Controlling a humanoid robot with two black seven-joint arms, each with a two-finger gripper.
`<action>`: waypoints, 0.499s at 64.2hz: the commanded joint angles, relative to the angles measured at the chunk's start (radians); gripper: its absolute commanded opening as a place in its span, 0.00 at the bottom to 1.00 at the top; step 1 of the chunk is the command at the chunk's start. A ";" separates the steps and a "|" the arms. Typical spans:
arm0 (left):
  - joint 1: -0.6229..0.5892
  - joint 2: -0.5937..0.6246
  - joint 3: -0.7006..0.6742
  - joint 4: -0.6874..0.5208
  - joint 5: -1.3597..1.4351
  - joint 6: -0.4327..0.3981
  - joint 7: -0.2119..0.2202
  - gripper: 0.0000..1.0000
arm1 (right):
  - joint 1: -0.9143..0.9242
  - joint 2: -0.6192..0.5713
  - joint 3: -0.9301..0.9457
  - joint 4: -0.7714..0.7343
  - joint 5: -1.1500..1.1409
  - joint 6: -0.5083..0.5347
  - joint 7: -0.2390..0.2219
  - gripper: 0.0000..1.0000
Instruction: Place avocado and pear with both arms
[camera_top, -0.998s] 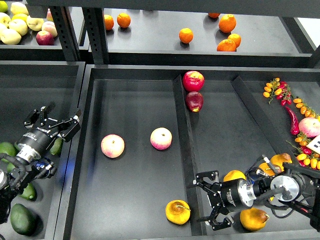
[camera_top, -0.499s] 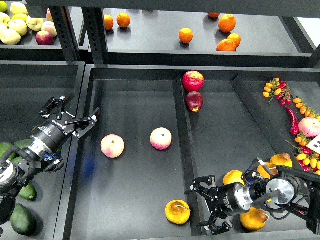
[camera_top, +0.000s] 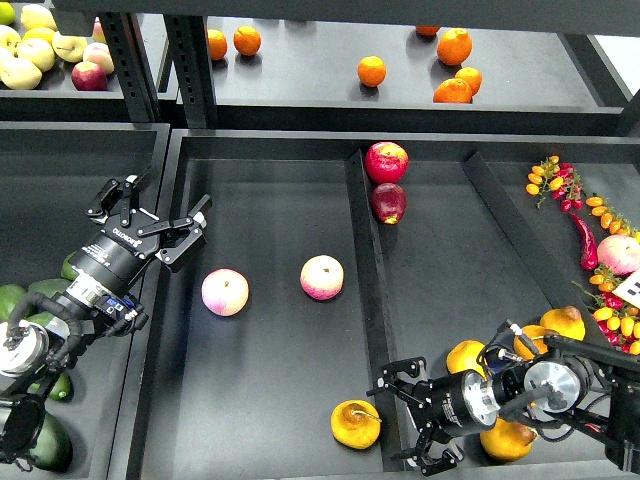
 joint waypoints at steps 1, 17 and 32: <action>0.032 -0.027 -0.009 -0.018 0.023 0.000 0.000 0.99 | 0.000 0.026 0.000 -0.025 0.000 -0.002 0.000 1.00; 0.033 -0.041 -0.009 -0.019 0.031 0.000 0.001 0.99 | -0.002 0.070 -0.001 -0.076 0.000 -0.002 0.000 1.00; 0.056 -0.055 -0.009 -0.042 0.037 0.000 0.001 0.99 | -0.008 0.093 -0.001 -0.103 0.000 -0.003 0.000 1.00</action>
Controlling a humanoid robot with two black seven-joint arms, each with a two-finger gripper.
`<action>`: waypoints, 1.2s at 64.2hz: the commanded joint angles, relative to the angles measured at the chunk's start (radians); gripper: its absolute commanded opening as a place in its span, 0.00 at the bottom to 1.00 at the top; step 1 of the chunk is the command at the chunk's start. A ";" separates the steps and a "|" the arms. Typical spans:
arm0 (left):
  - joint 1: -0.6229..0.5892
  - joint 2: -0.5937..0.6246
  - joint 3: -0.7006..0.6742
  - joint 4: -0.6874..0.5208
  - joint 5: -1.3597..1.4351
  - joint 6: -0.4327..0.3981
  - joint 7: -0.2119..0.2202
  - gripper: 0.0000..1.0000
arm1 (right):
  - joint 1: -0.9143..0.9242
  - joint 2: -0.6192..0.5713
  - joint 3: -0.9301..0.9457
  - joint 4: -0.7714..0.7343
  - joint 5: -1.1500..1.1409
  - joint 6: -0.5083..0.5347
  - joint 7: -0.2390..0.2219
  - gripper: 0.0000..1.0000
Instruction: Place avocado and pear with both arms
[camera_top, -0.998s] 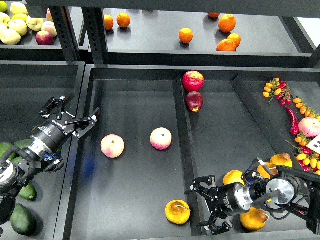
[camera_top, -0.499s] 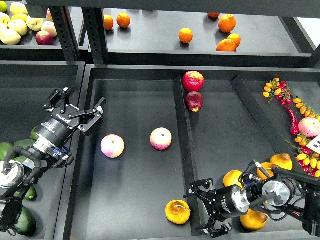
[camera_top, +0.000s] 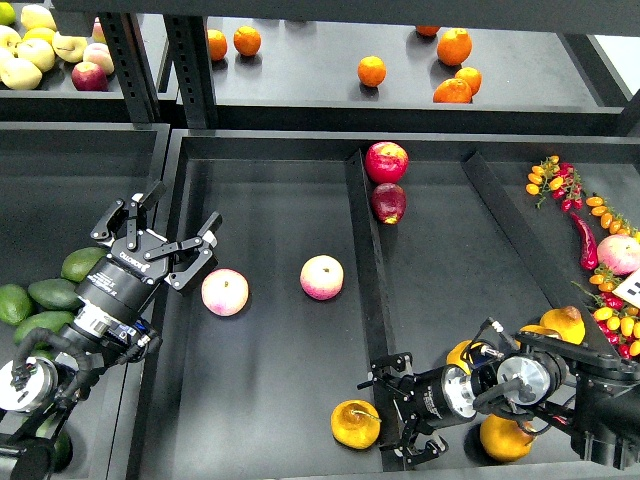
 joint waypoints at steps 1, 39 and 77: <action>0.011 -0.009 0.000 -0.019 0.001 0.000 0.000 0.99 | -0.004 0.015 0.000 -0.019 0.000 0.000 0.000 1.00; 0.024 -0.009 -0.004 -0.036 0.001 0.000 -0.001 0.99 | -0.004 0.098 0.001 -0.128 0.000 0.000 0.000 1.00; 0.033 -0.009 -0.006 -0.036 0.001 0.000 0.000 0.99 | -0.018 0.156 0.008 -0.180 0.003 -0.003 0.000 0.81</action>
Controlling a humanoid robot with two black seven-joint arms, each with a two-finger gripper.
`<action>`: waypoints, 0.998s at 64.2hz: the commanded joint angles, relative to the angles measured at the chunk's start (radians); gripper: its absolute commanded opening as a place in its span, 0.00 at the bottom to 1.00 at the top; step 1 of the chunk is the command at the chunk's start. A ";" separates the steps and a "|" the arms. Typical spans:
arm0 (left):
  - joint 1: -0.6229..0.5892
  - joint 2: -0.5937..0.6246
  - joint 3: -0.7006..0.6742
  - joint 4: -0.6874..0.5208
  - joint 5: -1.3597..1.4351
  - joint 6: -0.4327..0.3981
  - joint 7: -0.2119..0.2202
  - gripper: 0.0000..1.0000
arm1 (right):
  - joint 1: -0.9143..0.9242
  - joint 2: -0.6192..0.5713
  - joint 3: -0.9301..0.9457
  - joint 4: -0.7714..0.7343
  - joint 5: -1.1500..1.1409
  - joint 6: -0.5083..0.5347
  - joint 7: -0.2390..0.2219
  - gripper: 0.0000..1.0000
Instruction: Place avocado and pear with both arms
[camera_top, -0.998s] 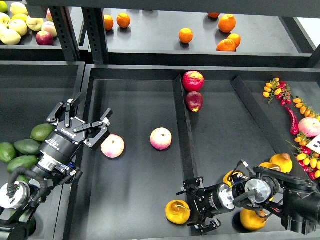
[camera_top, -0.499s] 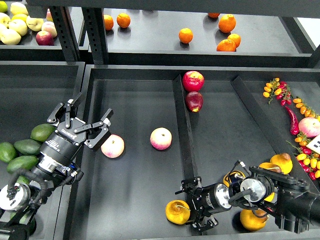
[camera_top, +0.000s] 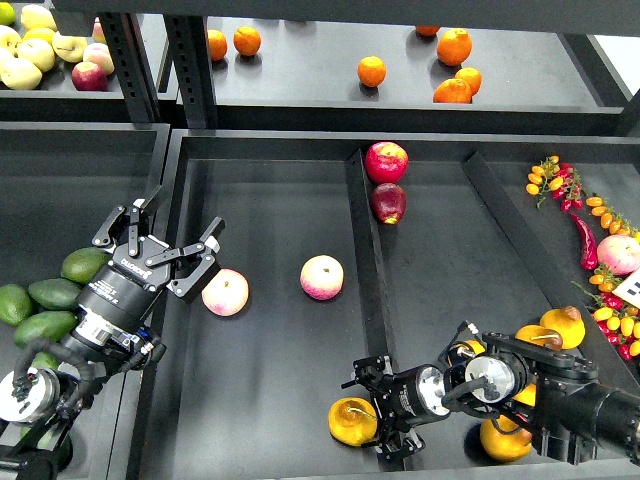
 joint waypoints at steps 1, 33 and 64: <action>0.006 0.000 0.000 0.001 0.000 0.000 0.001 0.99 | -0.010 0.011 0.006 -0.003 0.001 0.000 0.000 0.80; 0.017 0.003 -0.018 0.004 -0.001 0.000 0.001 0.99 | -0.049 0.020 0.070 0.002 0.013 0.003 0.000 0.41; 0.025 0.003 -0.018 0.004 0.000 0.000 0.001 0.99 | -0.086 0.011 0.282 0.080 0.009 0.003 0.000 0.30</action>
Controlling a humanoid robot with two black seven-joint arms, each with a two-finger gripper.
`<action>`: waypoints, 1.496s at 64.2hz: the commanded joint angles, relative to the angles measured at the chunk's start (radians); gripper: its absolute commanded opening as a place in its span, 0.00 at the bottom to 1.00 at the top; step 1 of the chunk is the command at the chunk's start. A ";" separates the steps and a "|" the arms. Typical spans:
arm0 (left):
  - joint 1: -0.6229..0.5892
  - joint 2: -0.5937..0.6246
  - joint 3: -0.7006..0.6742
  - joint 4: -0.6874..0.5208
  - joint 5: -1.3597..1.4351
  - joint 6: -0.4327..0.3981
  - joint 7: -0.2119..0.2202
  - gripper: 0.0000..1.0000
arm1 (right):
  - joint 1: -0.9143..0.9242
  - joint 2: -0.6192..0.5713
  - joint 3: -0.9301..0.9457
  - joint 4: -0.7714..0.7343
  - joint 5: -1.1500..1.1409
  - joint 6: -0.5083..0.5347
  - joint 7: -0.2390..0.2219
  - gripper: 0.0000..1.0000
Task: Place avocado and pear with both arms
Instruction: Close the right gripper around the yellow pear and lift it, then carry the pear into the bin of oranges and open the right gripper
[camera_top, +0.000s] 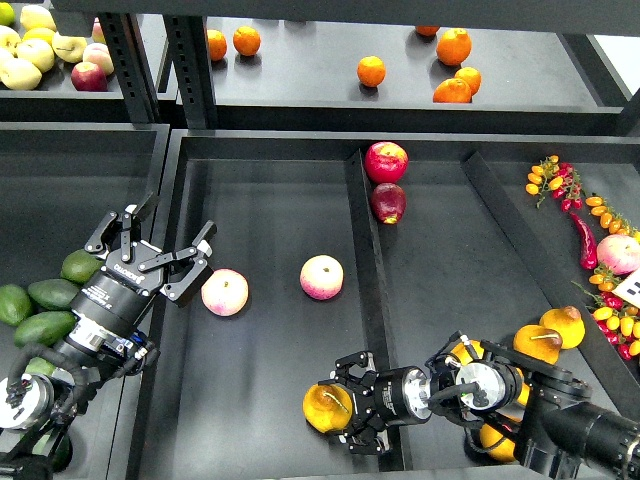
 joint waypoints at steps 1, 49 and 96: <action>0.001 -0.002 0.000 0.000 0.000 0.000 0.000 0.99 | 0.008 -0.018 0.049 0.026 -0.004 0.000 0.000 0.30; 0.001 -0.005 0.016 0.012 0.000 0.000 0.000 0.99 | -0.069 -0.345 0.125 0.136 -0.010 0.003 0.000 0.34; 0.002 -0.017 0.040 0.056 0.002 0.000 0.002 0.99 | -0.146 -0.343 0.125 0.087 -0.102 0.004 0.000 0.39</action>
